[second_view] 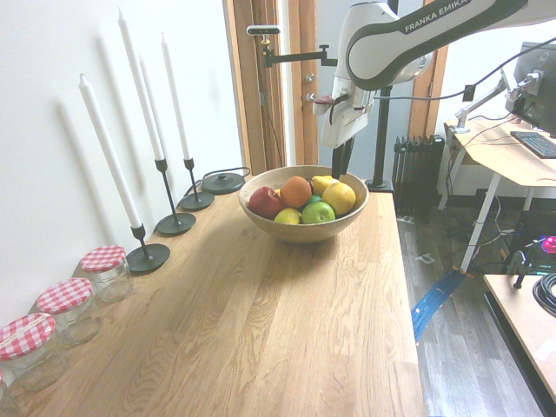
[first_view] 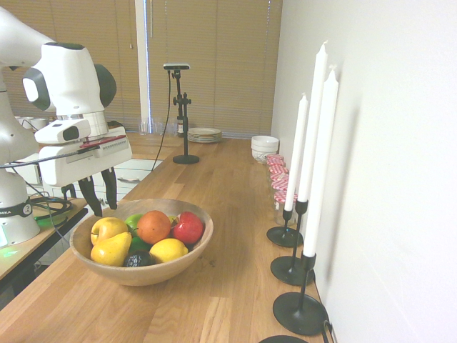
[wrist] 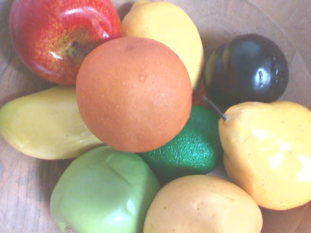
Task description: Take pear out of the basket
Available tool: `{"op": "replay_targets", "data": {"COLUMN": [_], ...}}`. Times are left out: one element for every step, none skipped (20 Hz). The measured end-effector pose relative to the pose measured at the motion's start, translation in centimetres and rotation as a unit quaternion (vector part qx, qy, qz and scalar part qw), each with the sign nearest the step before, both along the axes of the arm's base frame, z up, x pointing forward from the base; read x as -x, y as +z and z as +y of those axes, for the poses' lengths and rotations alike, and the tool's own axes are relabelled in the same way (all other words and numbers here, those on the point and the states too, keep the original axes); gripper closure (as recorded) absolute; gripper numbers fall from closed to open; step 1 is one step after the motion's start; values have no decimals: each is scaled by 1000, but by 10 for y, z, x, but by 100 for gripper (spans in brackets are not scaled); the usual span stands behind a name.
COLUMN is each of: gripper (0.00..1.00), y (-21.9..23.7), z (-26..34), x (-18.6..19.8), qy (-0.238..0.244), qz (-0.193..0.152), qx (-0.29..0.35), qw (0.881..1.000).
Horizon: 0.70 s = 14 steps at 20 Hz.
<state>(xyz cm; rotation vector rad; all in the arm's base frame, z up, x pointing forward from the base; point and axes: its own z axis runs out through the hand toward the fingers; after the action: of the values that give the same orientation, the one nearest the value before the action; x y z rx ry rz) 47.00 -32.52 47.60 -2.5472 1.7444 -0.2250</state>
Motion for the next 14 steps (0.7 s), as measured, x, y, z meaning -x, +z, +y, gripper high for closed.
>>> {"op": "replay_targets", "data": {"gripper": [0, 0, 0, 0, 0, 0, 0, 0, 0, 0, 0, 0, 0, 0], "y": [-2, -5, -8, -11, -15, -17, -20, -22, -24, -26, -27, -30, -32, -35], "z": [0, 0, -1, -1, -1, -1, -1, -2, -2, -2, -2, -2, -2, -2], "x": [0, -1, -2, -3, -3, -4, -5, -5, -6, -6, -7, -8, -9, -10], "qy": [0, 0, 0, 0, 0, 0, 0, -1, -1, -1, -1, -1, 0, 1], "qz": [2, 4, 7, 10, 12, 14, 16, 18, 19, 20, 20, 21, 22, 22], "qx": [-1, -1, -2, -3, -4, -5, -6, -6, -7, -7, -8, -8, -8, -9], "qw": [1000, 1000, 1000, 1000, 1000, 1000, 1000, 1000, 1000, 1000, 1000, 1000, 1000, 1000]}}
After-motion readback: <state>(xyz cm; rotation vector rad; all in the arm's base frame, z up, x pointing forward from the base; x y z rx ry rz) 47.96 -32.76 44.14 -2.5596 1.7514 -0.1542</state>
